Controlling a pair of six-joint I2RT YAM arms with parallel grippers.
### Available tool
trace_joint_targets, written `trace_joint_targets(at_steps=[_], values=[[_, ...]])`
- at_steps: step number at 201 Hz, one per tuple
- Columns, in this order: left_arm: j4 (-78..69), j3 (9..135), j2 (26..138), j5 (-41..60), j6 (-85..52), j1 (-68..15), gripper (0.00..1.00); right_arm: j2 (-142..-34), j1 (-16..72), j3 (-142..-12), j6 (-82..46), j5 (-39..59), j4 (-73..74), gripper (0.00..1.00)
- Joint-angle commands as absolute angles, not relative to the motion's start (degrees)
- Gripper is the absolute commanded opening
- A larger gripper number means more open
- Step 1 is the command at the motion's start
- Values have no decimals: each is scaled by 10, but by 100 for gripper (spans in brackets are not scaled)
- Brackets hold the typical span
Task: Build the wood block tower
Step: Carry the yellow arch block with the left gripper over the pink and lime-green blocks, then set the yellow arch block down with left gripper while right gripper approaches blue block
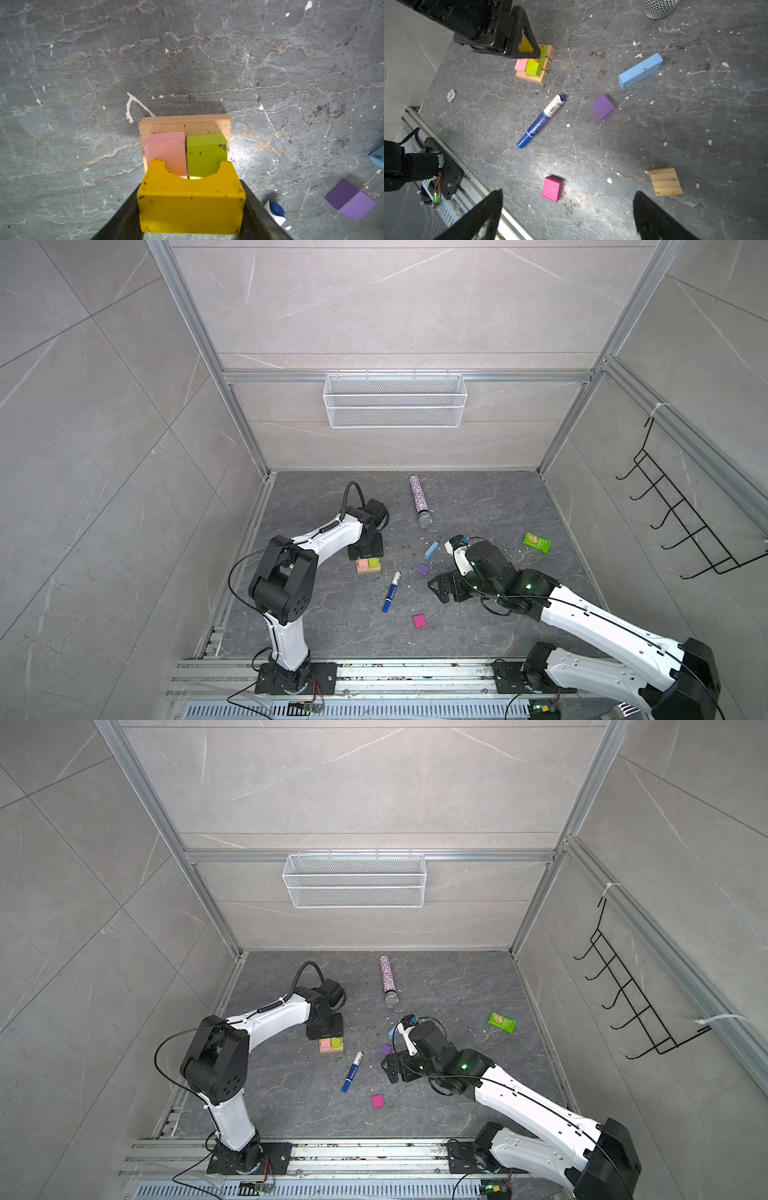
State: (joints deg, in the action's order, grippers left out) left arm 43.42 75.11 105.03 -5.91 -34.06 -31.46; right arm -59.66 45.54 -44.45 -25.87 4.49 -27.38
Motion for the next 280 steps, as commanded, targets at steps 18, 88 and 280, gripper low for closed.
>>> trace_joint_targets(at_steps=[18, 88, 280], values=[[434, 758, 1044, -62, -346, -312, 67, -601, 461, -446, -255, 39, -280, 99], [442, 763, 1042, -64, -349, -312, 78, -598, 462, -447, -255, 39, -282, 99], [478, 680, 815, -46, -330, -313, 100, -805, 419, -586, -382, -99, -297, 76]])
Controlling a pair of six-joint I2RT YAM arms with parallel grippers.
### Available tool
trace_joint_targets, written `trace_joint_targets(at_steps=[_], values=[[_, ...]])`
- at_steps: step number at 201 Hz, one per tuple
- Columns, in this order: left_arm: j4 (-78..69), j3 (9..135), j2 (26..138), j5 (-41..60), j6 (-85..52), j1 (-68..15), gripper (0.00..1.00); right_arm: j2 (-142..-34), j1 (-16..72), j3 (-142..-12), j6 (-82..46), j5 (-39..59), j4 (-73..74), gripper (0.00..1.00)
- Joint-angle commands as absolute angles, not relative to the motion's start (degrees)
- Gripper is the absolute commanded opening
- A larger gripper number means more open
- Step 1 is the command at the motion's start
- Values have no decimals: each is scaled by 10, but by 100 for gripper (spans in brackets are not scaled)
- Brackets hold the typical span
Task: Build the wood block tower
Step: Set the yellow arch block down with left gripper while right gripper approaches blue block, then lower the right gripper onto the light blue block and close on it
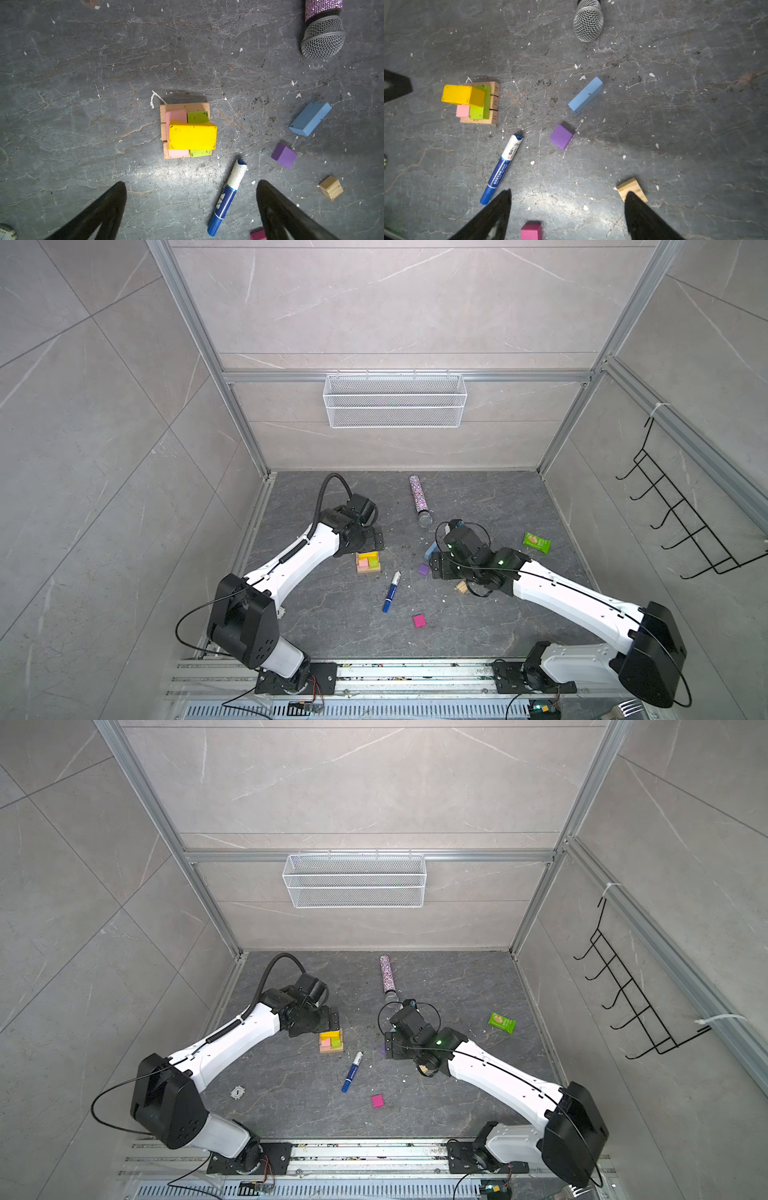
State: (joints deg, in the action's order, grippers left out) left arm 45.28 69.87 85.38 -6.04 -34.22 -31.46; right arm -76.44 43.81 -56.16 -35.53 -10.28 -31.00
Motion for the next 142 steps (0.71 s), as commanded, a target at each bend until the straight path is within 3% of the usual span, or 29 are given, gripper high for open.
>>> trace_joint_targets(at_steps=[1, 65, 142], values=[[478, 678, 813, -46, -330, -313, 100, -807, 418, -586, -383, -99, -296, 75], [498, 620, 734, -46, -332, -313, 100, -923, 388, -647, -421, -83, -268, 60], [502, 565, 687, -47, -341, -313, 100, -1023, 345, -681, -466, -66, -237, 52]])
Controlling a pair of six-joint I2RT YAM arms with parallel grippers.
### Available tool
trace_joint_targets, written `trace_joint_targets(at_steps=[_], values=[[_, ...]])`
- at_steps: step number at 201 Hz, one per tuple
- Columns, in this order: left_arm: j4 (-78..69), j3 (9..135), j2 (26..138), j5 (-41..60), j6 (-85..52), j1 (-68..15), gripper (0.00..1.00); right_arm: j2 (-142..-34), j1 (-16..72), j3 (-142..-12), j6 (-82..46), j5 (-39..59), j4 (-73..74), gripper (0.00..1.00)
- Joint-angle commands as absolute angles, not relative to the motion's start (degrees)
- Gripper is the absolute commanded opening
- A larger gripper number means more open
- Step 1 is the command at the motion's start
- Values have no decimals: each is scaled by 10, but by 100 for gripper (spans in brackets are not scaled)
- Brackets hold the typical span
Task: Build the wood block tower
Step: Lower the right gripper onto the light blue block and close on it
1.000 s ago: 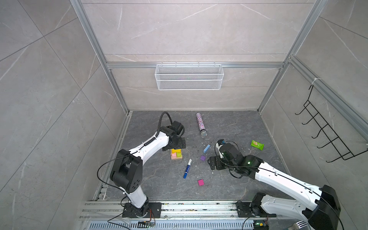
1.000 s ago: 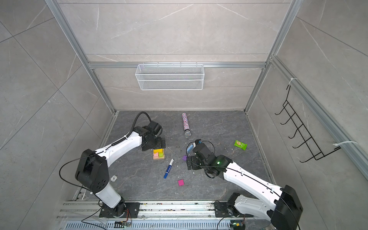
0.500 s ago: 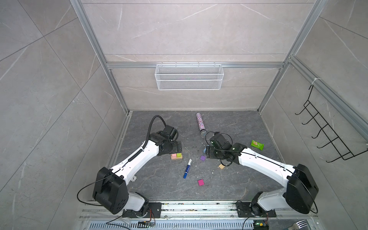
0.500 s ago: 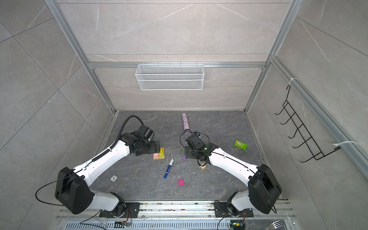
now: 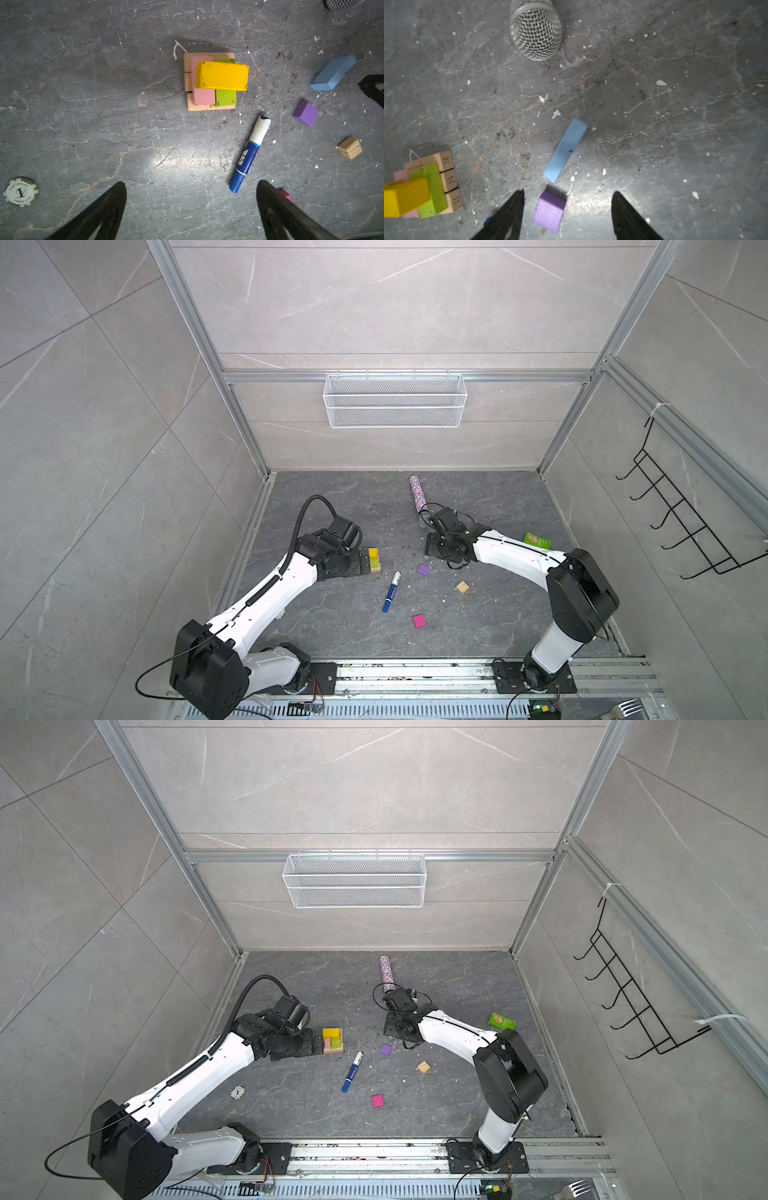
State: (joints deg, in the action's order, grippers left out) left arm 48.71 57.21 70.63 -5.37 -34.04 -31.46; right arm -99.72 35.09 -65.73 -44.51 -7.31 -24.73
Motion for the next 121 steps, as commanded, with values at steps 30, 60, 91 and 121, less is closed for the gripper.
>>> trace_joint_targets(at_steps=[30, 60, 91, 121], values=[[498, 552, 679, -45, -345, -313, 100, -1051, 343, -702, -470, -63, -236, 51], [494, 546, 677, -43, -346, -313, 99, -1072, 342, -718, -475, -62, -239, 49], [495, 546, 676, -44, -346, -313, 100, -1093, 342, -731, -480, -65, -246, 45], [493, 544, 675, -45, -346, -313, 100, -1113, 342, -737, -483, -60, -246, 41]])
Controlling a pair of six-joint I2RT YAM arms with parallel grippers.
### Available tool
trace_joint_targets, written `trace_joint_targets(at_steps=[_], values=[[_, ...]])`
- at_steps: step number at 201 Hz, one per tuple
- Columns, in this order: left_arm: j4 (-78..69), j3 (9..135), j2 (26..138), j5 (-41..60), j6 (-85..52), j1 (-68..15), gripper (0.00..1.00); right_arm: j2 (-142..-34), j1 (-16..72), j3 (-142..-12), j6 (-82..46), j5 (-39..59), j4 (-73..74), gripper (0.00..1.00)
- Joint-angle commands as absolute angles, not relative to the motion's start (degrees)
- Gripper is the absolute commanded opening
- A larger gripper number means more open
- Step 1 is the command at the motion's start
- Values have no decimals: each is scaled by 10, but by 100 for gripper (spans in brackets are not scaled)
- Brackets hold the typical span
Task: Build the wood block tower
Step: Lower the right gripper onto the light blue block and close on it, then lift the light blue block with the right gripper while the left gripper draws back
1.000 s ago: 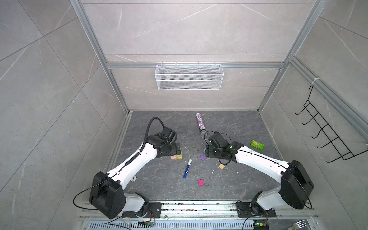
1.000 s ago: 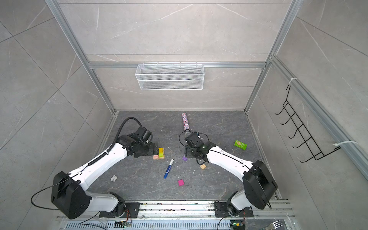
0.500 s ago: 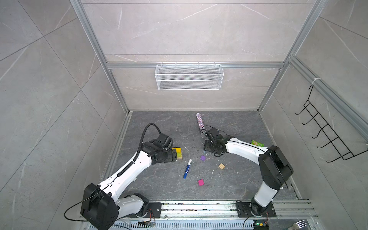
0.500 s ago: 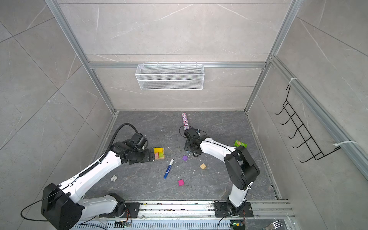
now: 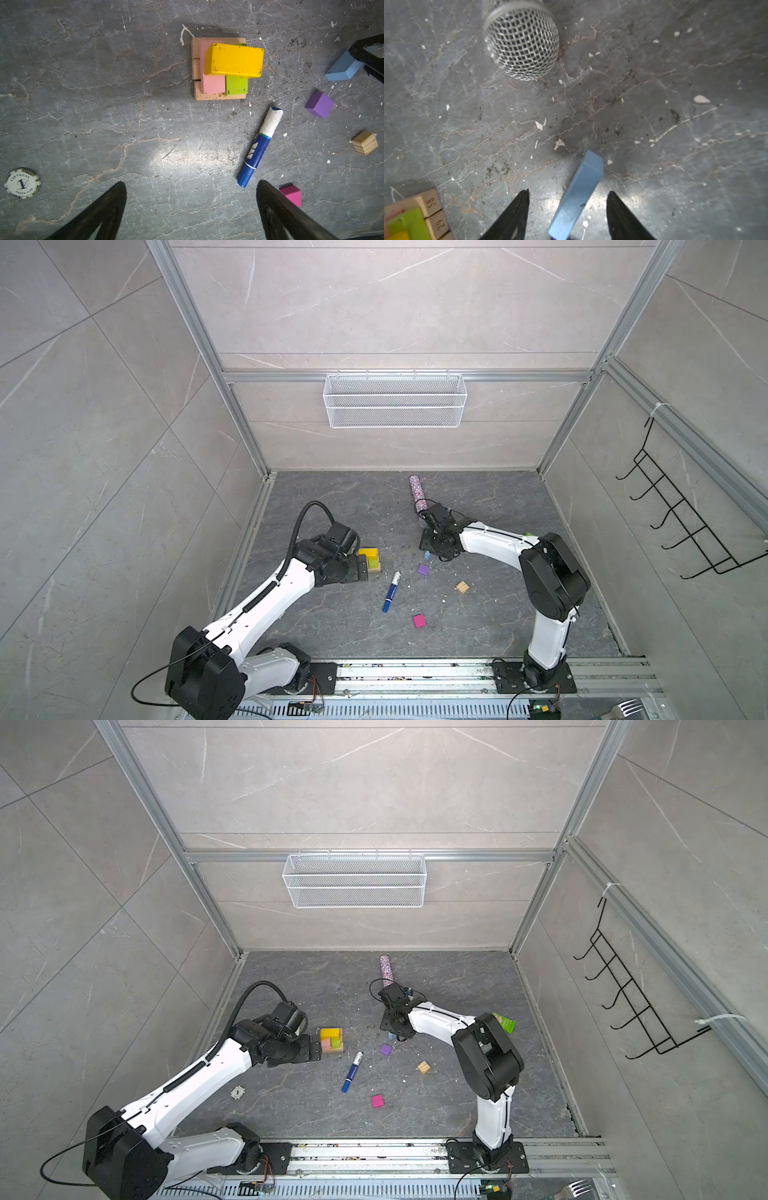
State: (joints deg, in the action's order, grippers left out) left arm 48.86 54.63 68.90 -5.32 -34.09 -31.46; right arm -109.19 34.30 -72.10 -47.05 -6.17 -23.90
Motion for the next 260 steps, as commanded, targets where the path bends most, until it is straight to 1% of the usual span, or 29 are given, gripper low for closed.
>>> trace_joint_targets(at_steps=[1, 40, 56, 73, 98, 106, 116, 163, 227, 260], values=[[493, 544, 674, -45, -346, -313, 100, -1113, 342, -737, -483, -60, -246, 41], [488, 540, 678, -45, -346, -313, 100, -1124, 342, -738, -483, -58, -244, 34], [483, 537, 680, -42, -347, -313, 100, -1123, 342, -736, -483, -56, -243, 33], [477, 537, 684, -35, -348, -313, 100, -1121, 342, -732, -481, -57, -241, 27], [473, 540, 691, -32, -347, -313, 100, -1115, 342, -726, -480, -60, -241, 27], [473, 542, 693, -31, -348, -314, 100, -1112, 342, -722, -480, -61, -241, 28], [472, 542, 695, -29, -348, -313, 100, -1105, 341, -717, -477, -63, -242, 32], [465, 546, 705, -22, -349, -313, 100, -1064, 334, -672, -471, -64, -227, 37], [459, 553, 714, -18, -351, -319, 100, -985, 318, -592, -457, -55, -177, 40], [460, 560, 724, -18, -354, -328, 100, -974, 305, -571, -444, -48, -172, 41]])
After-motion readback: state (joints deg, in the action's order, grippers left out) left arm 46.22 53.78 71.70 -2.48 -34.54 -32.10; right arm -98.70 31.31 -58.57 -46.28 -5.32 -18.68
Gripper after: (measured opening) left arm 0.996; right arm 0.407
